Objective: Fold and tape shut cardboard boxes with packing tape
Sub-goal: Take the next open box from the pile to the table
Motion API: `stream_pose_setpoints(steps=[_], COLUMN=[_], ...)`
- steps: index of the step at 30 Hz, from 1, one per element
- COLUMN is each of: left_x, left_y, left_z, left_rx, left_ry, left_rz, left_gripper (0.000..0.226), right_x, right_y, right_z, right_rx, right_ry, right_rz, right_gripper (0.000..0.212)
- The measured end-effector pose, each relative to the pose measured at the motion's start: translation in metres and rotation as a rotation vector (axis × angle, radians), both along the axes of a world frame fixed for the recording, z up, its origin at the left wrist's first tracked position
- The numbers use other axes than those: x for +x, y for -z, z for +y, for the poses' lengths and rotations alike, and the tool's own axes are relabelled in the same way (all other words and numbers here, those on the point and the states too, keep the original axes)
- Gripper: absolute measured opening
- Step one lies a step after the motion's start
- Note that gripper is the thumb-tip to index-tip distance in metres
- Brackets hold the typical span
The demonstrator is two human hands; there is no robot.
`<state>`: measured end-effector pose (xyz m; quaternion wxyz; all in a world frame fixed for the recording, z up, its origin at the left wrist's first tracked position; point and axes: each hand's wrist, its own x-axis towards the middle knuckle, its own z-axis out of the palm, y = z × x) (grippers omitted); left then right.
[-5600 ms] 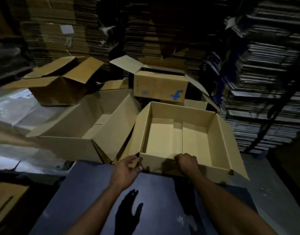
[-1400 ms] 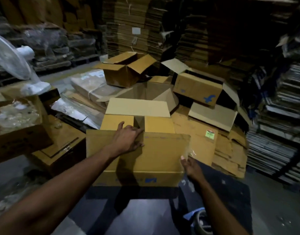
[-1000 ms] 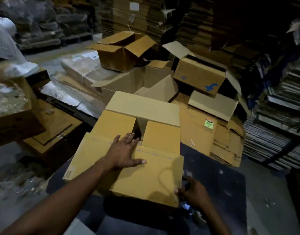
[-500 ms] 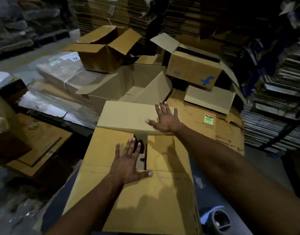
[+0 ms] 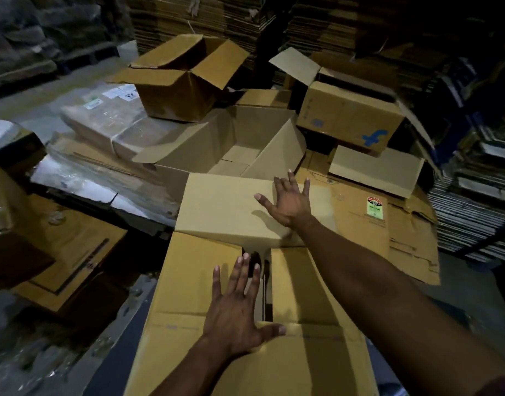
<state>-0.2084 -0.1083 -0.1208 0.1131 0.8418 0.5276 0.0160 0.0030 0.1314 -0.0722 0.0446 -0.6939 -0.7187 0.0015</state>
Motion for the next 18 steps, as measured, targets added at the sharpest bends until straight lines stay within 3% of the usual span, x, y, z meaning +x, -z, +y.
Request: stream_pose_setpoints(steps=[6,10,14,18], left_x=[0.001,-0.003,-0.014,-0.024], left_y=[-0.009,-0.016,-0.009,-0.01], left_z=[-0.002,-0.004,-0.009,-0.024], left_rx=[-0.012,0.036,0.308,0.592], left_ry=[-0.017,-0.014,-0.065,-0.12], left_rz=[-0.018,-0.081,-0.322,-0.407], left_gripper=[0.141,0.133,0.126,0.124], right_x=[-0.004,-0.009,-0.013,-0.014], right_y=[-0.037,-0.055,-0.047,-0.02], right_z=[-0.06,-0.131,-0.211,-0.275], right_rx=[0.247,0.272,0.366,0.482], right_ry=[-0.033,-0.042,-0.092,-0.107], right_rz=[-0.022,-0.01,0.124,0.228], right_gripper=[0.096,0.097,0.09,0.078])
